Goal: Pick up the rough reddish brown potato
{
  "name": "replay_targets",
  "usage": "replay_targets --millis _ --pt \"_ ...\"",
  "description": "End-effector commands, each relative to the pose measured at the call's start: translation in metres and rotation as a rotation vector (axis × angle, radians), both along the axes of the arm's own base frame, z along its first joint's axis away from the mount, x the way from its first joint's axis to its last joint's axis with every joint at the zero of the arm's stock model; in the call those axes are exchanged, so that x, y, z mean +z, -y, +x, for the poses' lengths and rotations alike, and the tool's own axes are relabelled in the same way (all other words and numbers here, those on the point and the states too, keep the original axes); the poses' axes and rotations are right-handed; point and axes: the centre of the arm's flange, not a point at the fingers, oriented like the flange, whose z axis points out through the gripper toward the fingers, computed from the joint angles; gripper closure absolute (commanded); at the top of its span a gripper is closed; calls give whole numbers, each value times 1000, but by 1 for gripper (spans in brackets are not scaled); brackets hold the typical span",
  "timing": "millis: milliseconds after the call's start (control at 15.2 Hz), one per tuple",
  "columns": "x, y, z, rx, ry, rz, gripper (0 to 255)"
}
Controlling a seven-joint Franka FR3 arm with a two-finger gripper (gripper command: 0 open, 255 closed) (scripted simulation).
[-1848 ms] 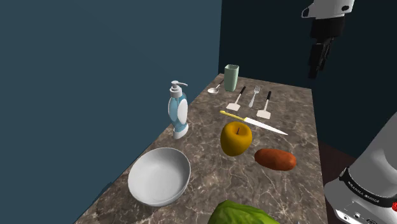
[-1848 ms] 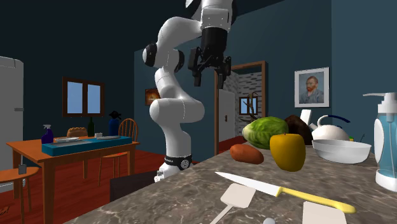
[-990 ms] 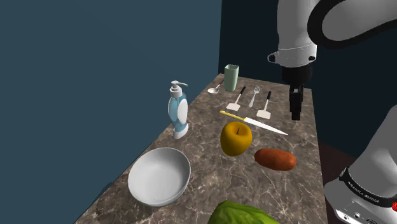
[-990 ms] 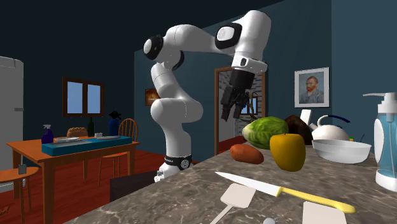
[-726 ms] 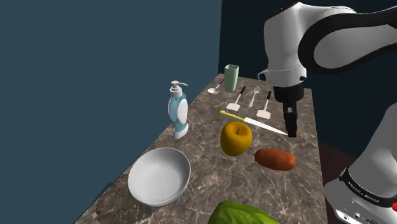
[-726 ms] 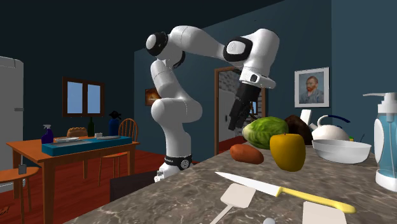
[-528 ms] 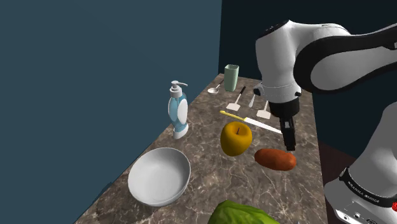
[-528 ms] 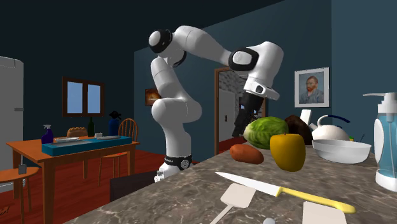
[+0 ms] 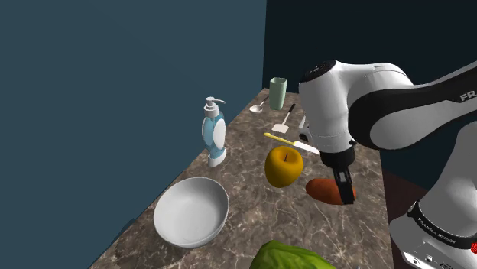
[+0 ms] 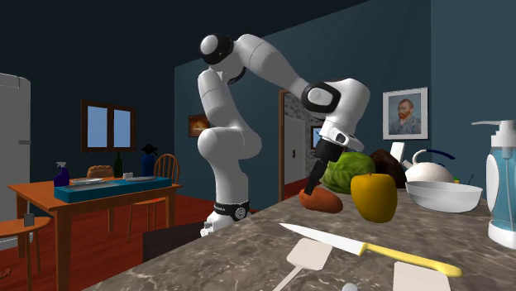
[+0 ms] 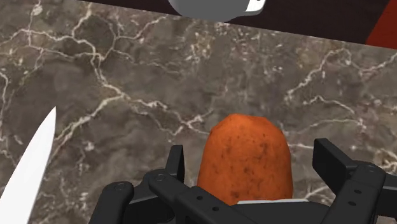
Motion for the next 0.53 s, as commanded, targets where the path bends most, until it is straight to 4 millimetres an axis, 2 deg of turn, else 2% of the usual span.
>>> replay_targets --millis 0,66,198,264,462 --pt "-11 1 -1 0 1 0 0" --pt "-19 1 -1 0 1 0 0" --pt "-19 1 -1 0 1 0 0" --pt "-19 1 -1 0 1 0 255" --pt "-19 1 -1 0 1 0 255"
